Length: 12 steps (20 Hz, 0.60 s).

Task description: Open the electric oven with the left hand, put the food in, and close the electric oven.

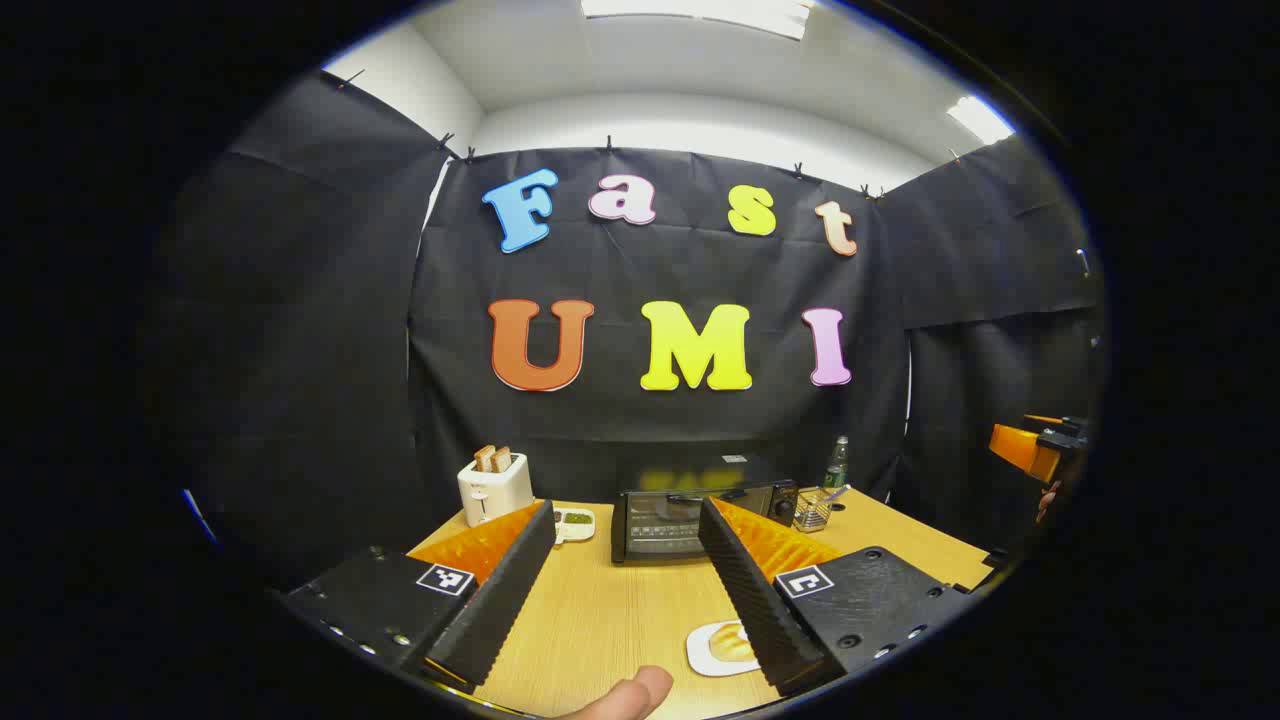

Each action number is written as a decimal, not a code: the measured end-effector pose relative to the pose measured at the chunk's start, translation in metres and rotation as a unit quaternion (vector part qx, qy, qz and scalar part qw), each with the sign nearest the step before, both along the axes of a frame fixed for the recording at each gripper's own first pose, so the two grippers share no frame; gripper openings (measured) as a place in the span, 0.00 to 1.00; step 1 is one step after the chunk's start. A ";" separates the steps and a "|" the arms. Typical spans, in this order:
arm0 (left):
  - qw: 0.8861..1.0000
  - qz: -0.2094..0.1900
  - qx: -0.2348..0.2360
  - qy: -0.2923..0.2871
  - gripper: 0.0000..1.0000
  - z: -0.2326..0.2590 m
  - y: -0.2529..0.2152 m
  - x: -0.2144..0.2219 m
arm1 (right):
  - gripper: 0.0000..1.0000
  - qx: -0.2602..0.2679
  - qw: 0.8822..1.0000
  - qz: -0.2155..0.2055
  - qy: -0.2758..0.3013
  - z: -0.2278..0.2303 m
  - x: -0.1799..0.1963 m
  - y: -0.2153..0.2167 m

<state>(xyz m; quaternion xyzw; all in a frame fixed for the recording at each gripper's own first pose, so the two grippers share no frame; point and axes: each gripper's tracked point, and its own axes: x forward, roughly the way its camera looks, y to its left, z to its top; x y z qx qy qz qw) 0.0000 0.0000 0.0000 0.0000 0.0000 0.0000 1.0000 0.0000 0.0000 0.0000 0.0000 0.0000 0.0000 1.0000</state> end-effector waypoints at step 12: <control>1.000 -0.008 0.011 0.008 0.94 -0.005 -0.032 0.017 | 0.99 0.002 1.000 0.009 -0.016 -0.004 -0.008 -0.021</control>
